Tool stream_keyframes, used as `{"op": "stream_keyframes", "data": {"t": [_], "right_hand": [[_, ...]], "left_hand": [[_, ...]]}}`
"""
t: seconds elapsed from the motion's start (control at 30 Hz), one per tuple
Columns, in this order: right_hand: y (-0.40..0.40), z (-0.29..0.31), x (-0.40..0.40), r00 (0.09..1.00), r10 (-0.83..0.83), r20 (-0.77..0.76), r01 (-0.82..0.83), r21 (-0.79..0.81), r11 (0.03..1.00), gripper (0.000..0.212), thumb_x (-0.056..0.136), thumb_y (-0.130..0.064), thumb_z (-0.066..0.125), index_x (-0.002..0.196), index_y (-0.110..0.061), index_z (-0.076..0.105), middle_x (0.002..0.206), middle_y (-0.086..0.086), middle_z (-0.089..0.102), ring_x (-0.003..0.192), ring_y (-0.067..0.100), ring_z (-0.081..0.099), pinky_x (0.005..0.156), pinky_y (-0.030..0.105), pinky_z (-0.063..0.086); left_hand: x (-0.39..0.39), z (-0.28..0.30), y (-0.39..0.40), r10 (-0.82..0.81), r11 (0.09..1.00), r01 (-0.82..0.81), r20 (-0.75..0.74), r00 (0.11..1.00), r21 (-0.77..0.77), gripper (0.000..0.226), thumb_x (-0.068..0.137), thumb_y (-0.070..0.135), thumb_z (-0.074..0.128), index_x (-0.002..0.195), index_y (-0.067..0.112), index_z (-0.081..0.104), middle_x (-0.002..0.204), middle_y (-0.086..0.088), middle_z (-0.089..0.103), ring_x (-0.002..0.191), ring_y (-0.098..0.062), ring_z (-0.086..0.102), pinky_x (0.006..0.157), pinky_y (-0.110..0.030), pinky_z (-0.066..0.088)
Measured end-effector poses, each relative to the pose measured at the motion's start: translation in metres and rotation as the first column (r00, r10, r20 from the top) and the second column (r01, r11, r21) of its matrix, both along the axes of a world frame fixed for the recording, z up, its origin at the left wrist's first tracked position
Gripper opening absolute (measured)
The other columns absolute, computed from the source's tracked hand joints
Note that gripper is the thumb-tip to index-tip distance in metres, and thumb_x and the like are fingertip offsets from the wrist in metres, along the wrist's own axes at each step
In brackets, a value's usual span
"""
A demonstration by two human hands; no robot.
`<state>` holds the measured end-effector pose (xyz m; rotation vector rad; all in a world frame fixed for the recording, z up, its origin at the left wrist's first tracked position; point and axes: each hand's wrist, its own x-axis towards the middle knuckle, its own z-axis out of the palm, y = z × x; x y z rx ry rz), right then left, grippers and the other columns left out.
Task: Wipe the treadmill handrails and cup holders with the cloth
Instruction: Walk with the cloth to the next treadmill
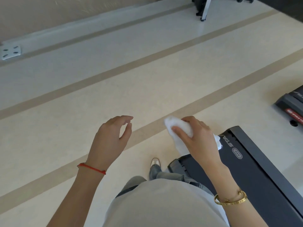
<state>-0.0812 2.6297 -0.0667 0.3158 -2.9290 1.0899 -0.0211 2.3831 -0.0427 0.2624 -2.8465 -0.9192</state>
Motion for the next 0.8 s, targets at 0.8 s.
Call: {"op": "stream_keyframes", "data": {"t": [0.8], "right_hand": [[0.078,-0.004,-0.406,0.796,-0.606,-0.002,0.606,-0.003,0.796,0.051,0.083,-0.068,0.046,0.105,-0.024,0.060,0.085,-0.006,0.062,0.080,0.015,0.055,0.069,0.032,0.043]], "left_hand": [[-0.571,-0.004,0.100,-0.646,0.764,0.646,-0.003,0.764,-0.001,0.024,0.098,0.021,0.054,0.117,0.019,0.068,0.110,0.007,0.069,0.103,-0.009,0.063,0.092,-0.028,0.051]]}}
